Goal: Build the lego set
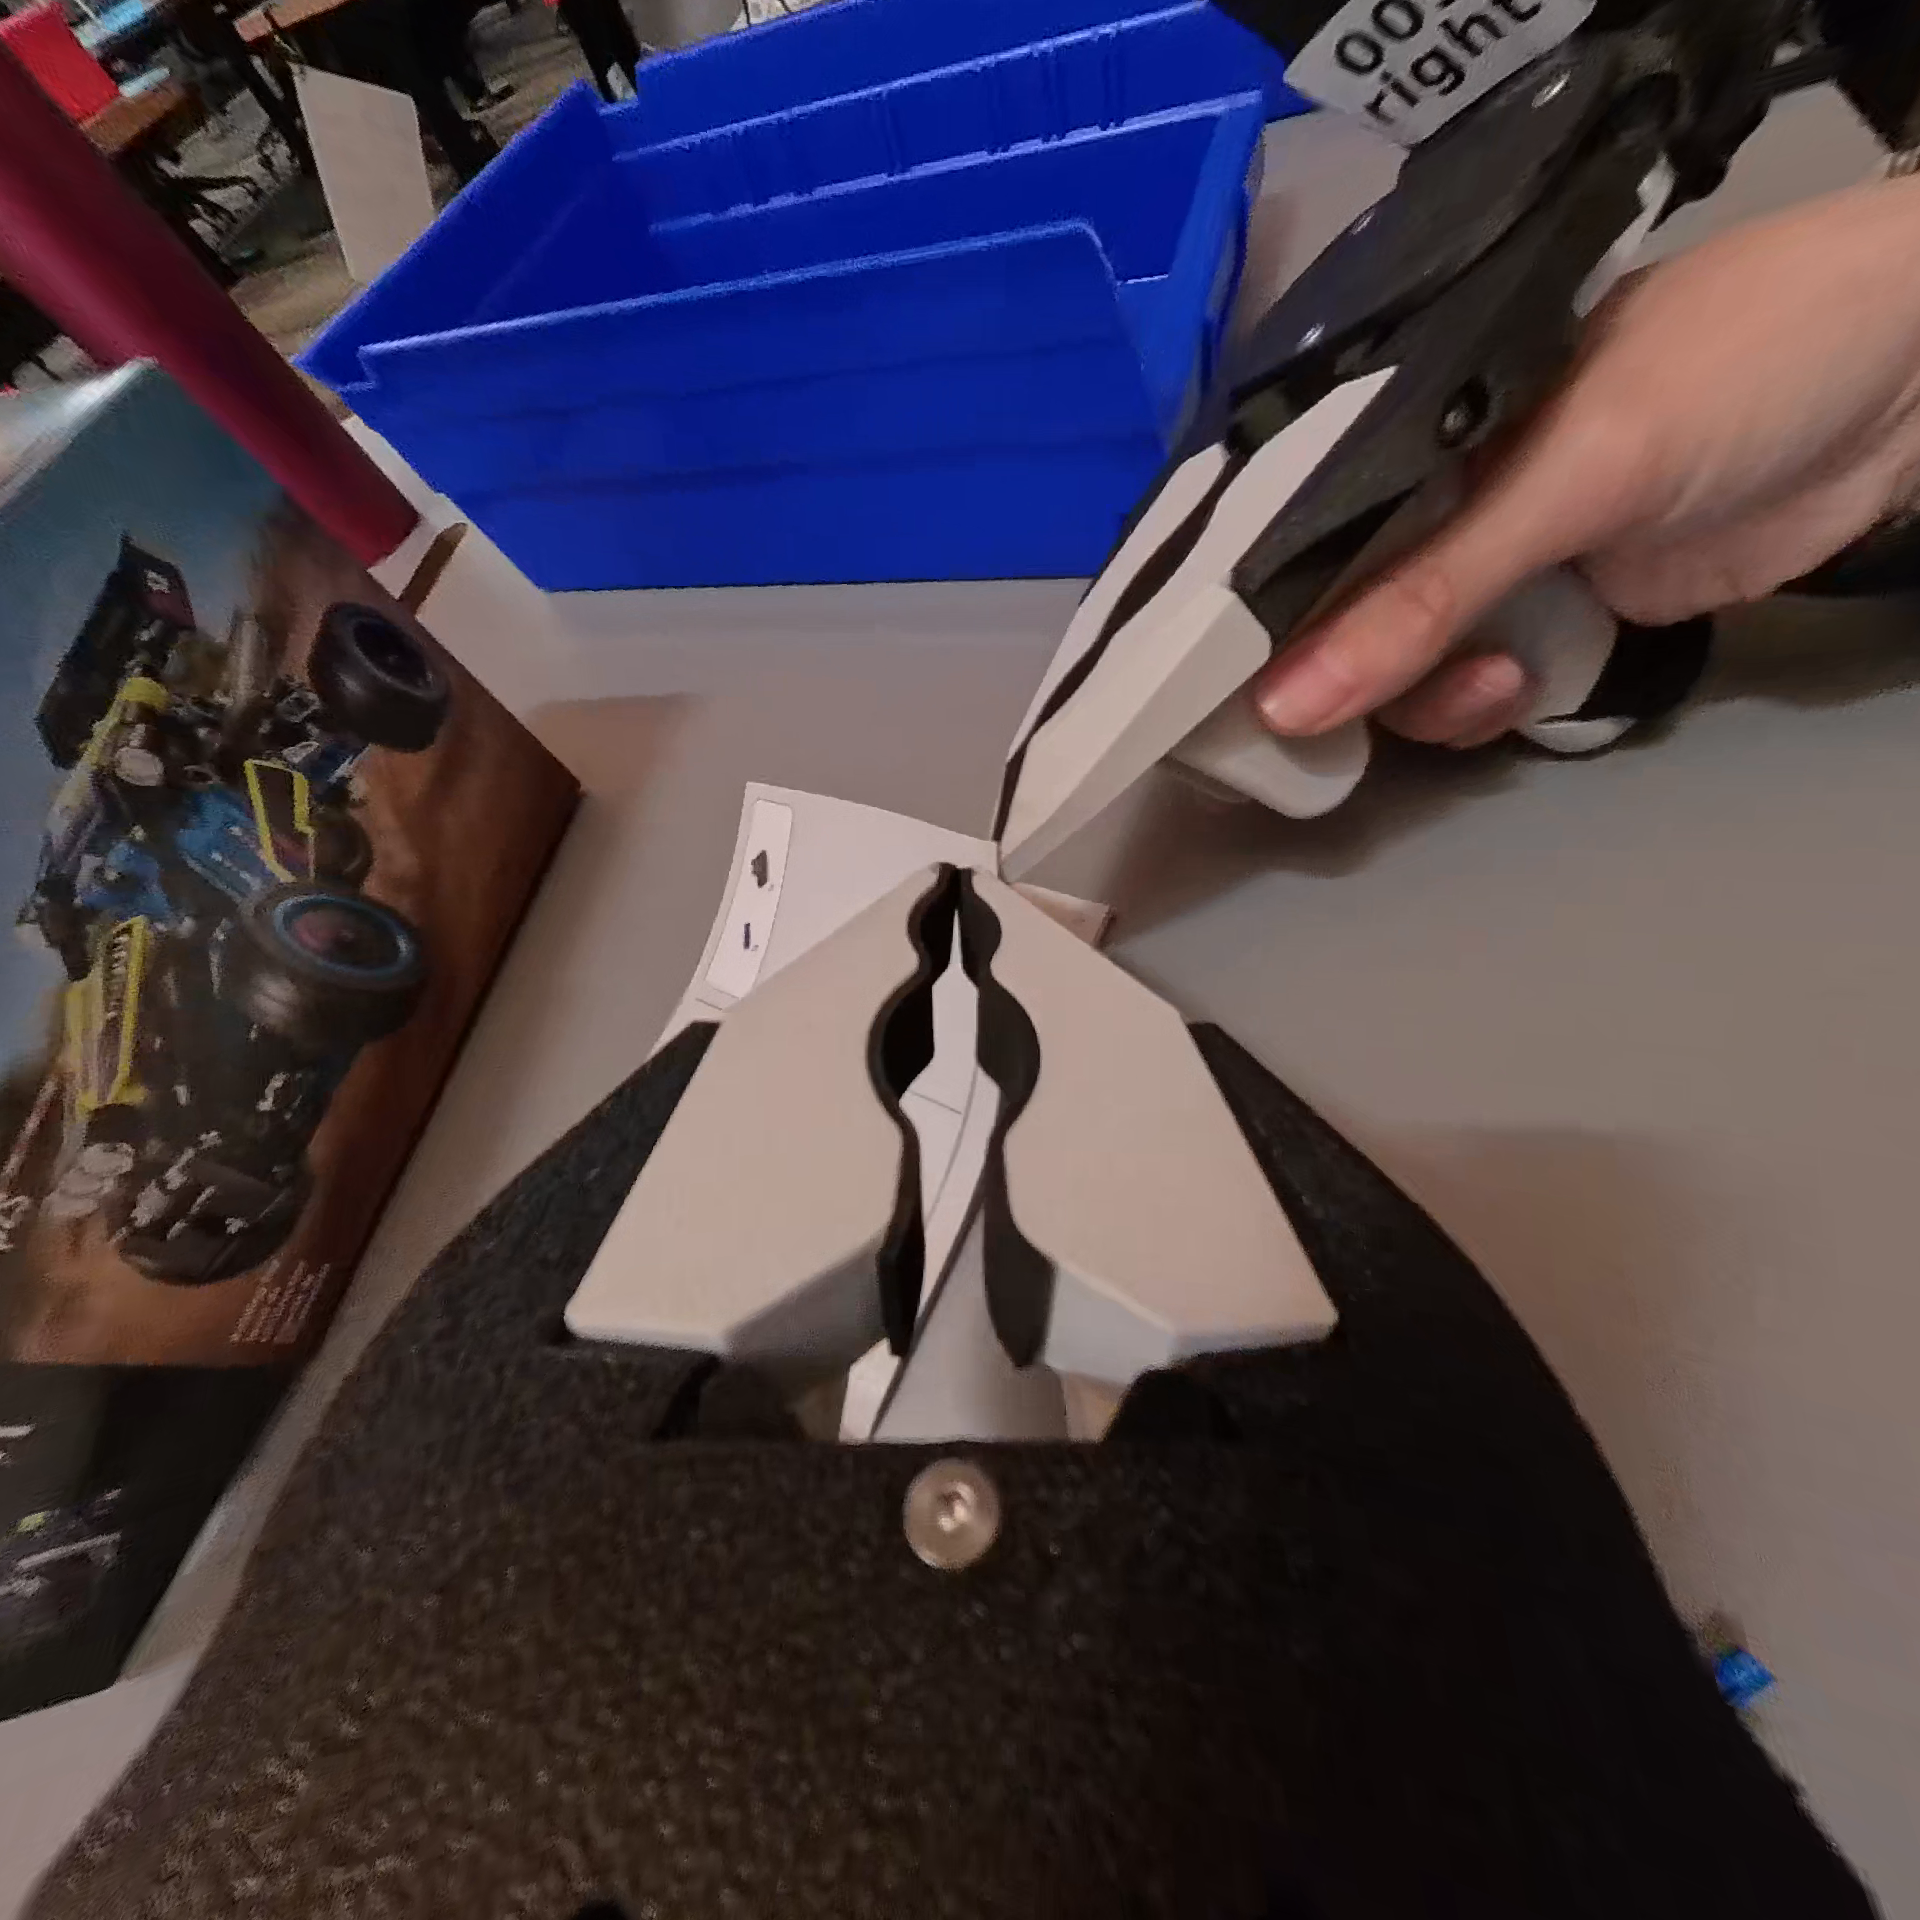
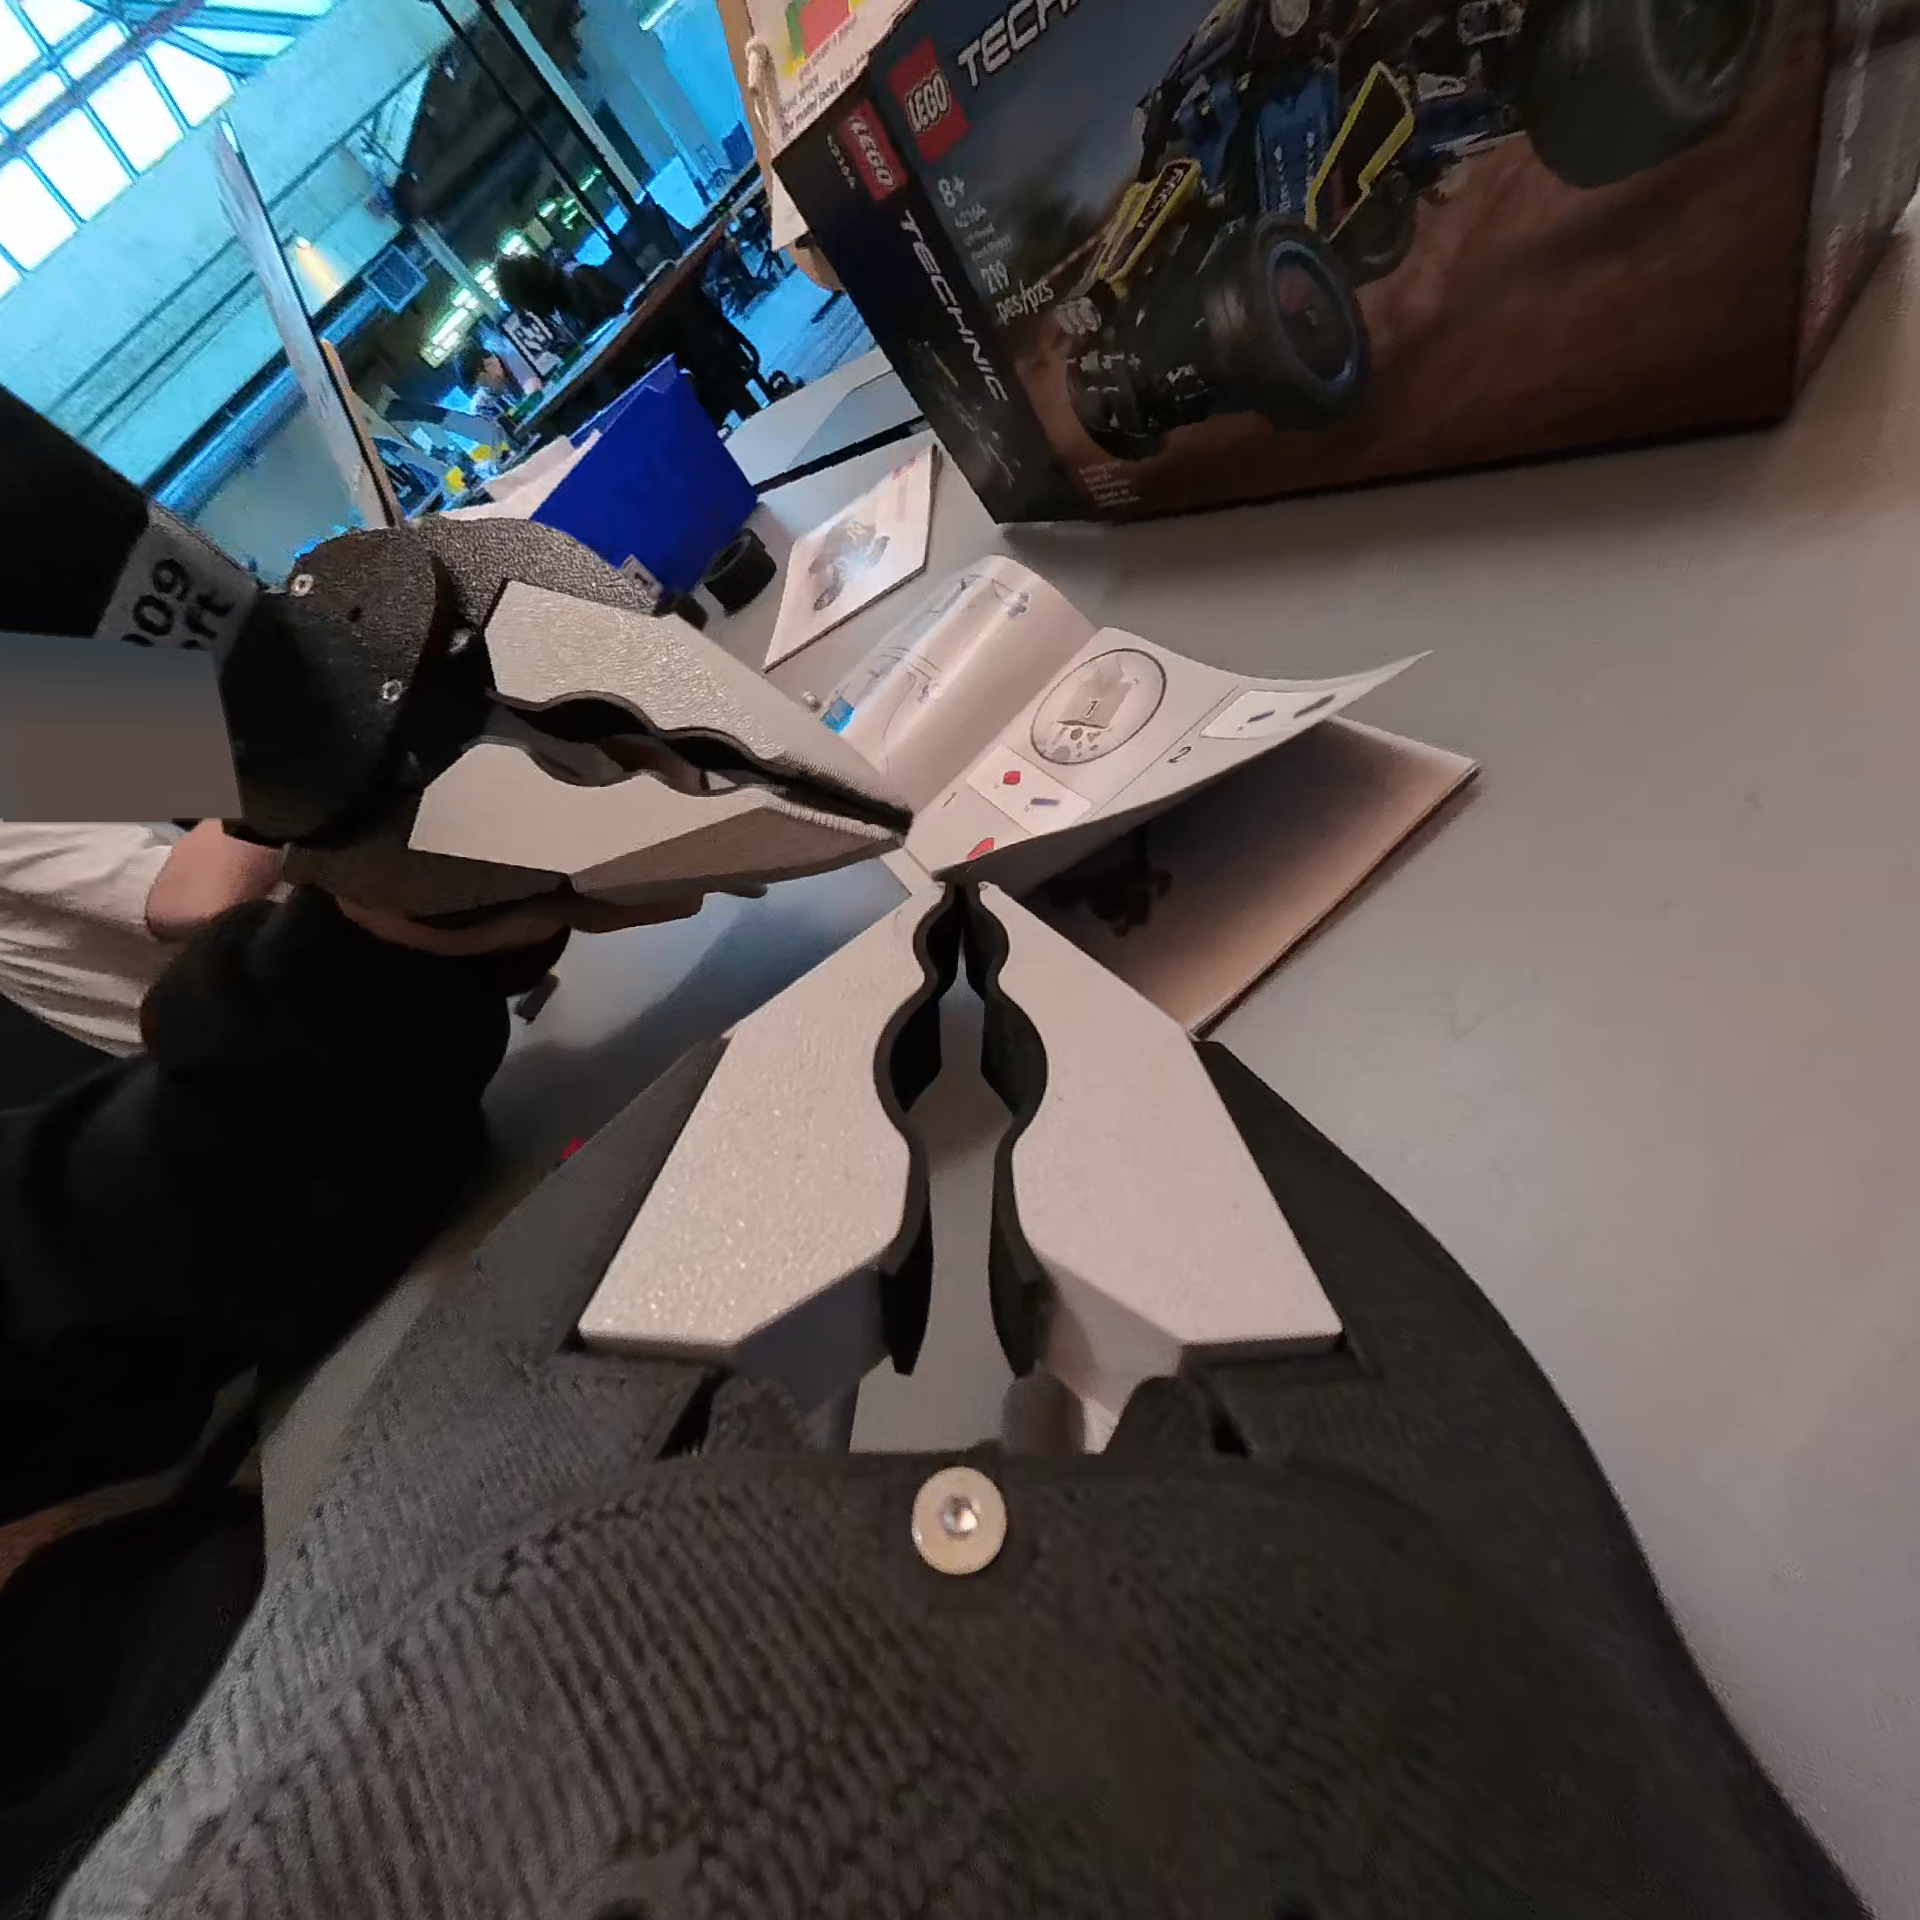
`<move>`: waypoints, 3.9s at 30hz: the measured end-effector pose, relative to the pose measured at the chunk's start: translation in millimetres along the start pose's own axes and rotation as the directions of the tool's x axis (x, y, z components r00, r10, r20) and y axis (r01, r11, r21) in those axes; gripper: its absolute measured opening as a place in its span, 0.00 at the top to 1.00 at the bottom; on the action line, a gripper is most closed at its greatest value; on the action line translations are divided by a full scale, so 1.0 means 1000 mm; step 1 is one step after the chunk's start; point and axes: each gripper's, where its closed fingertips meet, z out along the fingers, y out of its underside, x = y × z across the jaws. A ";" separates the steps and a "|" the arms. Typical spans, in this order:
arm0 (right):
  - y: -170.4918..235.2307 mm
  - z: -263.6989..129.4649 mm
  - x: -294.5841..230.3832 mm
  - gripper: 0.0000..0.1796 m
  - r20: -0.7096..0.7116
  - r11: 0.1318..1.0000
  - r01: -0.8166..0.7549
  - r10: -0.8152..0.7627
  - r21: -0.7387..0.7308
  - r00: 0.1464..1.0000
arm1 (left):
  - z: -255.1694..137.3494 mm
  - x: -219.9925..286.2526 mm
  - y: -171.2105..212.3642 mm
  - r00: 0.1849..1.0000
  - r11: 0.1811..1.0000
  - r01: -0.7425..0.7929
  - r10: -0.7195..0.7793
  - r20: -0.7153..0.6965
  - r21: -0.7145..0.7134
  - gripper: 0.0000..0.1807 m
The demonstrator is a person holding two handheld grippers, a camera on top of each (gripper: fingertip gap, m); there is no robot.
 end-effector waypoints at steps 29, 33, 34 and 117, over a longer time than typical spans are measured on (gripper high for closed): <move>0.013 -0.010 0.012 1.00 -0.066 0.983 0.129 -0.138 -0.131 0.988 | 0.005 -0.005 0.011 0.999 0.998 0.024 -0.022 0.042 -0.065 1.00; -0.006 -0.020 0.010 0.90 -0.171 0.967 0.224 -0.242 -0.117 0.955 | -0.008 -0.020 0.000 0.989 0.991 0.130 -0.131 0.064 0.021 1.00; -0.016 -0.021 0.003 0.91 -0.190 0.958 0.274 -0.286 -0.085 0.939 | -0.011 -0.022 -0.002 0.987 0.988 0.150 -0.152 0.061 0.038 1.00; 0.005 0.045 0.047 1.00 -0.144 0.527 0.727 -0.841 -0.441 0.522 | -0.005 -0.046 0.091 0.976 0.921 0.206 -0.216 0.005 -0.330 1.00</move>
